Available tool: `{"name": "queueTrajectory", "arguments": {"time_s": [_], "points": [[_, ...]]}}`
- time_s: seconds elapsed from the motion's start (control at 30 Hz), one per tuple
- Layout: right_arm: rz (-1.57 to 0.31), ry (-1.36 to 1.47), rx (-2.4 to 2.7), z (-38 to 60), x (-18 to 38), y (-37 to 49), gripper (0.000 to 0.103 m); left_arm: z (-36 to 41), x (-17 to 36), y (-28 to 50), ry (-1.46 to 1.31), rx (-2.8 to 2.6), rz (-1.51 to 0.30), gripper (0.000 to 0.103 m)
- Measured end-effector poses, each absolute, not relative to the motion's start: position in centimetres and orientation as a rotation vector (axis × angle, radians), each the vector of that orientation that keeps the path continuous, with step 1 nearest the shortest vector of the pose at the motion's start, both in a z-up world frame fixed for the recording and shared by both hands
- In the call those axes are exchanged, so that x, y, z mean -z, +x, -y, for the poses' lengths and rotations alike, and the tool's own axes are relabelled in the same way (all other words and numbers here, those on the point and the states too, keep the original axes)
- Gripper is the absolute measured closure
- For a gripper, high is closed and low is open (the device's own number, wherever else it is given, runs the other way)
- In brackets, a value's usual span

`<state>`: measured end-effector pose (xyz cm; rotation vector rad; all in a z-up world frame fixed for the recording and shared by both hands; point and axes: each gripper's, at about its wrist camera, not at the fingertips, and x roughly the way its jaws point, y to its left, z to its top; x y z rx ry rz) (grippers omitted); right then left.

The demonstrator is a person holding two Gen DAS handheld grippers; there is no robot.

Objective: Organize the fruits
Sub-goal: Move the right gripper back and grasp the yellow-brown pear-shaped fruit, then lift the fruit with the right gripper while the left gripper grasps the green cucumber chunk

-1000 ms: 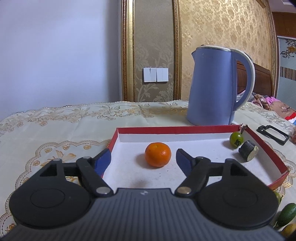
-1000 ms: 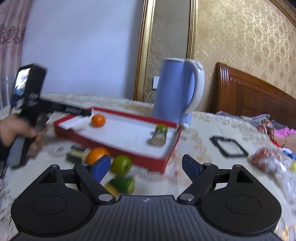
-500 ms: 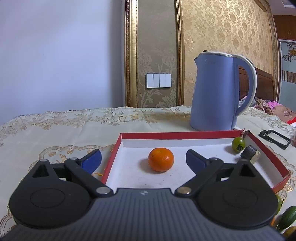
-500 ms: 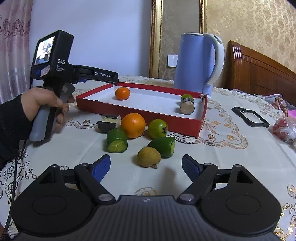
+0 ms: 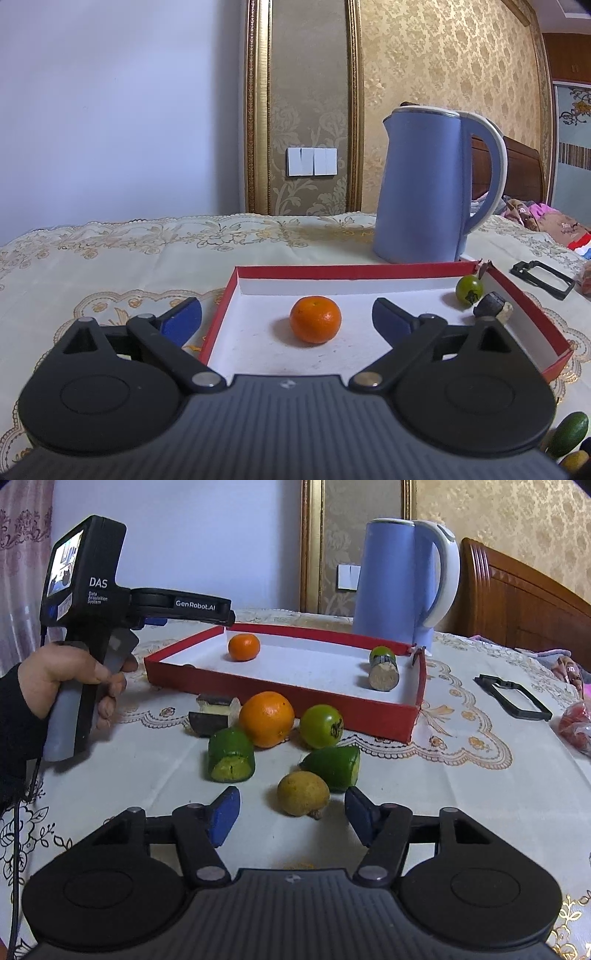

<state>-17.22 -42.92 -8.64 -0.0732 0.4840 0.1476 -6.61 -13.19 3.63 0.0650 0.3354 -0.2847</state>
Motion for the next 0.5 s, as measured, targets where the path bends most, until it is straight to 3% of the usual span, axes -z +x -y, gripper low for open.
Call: {"name": "queueTrajectory", "arguments": {"time_s": [0.2, 0.5], "points": [[-0.478, -0.070, -0.171, 42.9, 8.7, -17.0, 0.073, 13.4, -3.5, -6.5, 0.075, 0.283, -0.340, 0.005], [-0.411, -0.040, -0.138, 45.5, 8.4, -18.6, 0.074, 13.8, -2.9, -6.5, 0.107, 0.265, -0.348, 0.005]]}}
